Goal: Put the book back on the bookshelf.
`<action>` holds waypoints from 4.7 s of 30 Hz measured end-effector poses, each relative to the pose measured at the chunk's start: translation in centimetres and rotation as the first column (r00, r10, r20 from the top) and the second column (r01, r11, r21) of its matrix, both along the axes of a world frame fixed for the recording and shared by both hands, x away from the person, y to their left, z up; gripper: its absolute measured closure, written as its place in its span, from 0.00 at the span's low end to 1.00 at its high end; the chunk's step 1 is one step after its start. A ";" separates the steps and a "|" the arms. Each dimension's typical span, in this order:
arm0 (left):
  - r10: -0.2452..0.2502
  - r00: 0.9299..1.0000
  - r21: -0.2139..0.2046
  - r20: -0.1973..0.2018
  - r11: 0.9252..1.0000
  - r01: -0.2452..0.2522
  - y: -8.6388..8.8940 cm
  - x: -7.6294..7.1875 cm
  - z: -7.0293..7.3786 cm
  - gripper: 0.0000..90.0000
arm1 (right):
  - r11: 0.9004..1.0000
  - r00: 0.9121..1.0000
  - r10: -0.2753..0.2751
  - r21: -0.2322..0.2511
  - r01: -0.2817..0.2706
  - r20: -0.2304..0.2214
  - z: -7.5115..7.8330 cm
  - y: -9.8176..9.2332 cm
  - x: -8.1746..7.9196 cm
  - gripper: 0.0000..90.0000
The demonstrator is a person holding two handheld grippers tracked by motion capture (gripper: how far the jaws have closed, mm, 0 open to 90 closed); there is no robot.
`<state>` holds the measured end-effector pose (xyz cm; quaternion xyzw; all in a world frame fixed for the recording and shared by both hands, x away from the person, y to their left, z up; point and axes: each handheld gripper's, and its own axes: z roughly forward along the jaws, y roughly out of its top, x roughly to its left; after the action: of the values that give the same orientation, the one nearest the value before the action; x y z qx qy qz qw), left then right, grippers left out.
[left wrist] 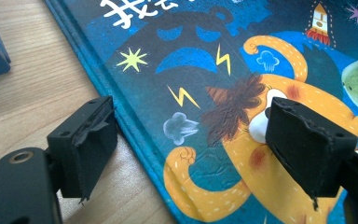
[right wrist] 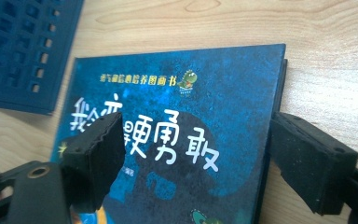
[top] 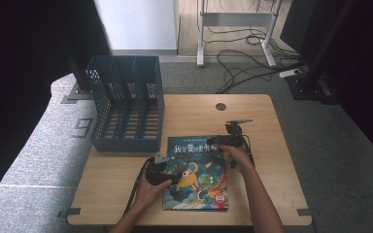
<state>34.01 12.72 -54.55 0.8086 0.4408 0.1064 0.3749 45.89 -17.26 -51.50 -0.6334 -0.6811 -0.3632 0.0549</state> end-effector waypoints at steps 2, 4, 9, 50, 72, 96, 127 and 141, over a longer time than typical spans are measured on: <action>-0.007 1.000 -0.004 -0.006 1.000 0.007 0.1 0.1 0.0 0.18 | 1.000 1.000 0.002 0.025 -0.002 0.000 0.1 -0.3 0.0 0.21; -0.009 1.000 -0.010 -0.013 1.000 0.009 0.2 0.2 0.1 0.18 | 1.000 1.000 0.003 0.031 -0.003 0.004 0.2 -0.4 -0.1 0.22; -0.011 1.000 -0.025 -0.024 1.000 0.010 0.5 0.2 0.1 0.18 | 0.997 0.999 0.033 0.075 -0.033 0.008 0.5 -0.8 -0.3 0.23; -0.028 0.998 -0.066 -0.051 0.998 0.025 1.0 0.4 0.5 0.18 | 0.989 0.993 0.094 0.105 -0.101 0.075 1.4 -1.1 -1.1 0.43; -0.029 0.998 -0.068 -0.054 0.997 0.025 1.2 0.5 0.4 0.18 | 0.990 0.990 0.117 0.073 -0.122 0.076 1.1 -0.5 -1.0 0.48; -0.034 0.998 -0.101 -0.057 0.994 0.028 1.5 0.5 0.6 0.18 | 0.990 0.985 0.125 0.044 -0.131 0.120 2.3 -0.6 -1.3 0.71; -0.043 0.998 -0.149 -0.039 0.988 0.037 3.0 0.2 1.7 0.18 | 0.974 0.955 0.227 -0.022 -0.227 0.189 8.7 3.7 -1.5 0.69; -0.044 0.998 -0.161 -0.049 0.986 0.036 3.3 0.3 1.9 0.18 | 0.970 0.952 0.244 -0.055 -0.238 0.184 9.5 5.1 -1.3 0.72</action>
<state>34.31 16.04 -52.70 0.7870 0.4415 0.0417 0.4290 44.62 -12.14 -41.99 -0.5090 -0.7612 -0.4012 0.0236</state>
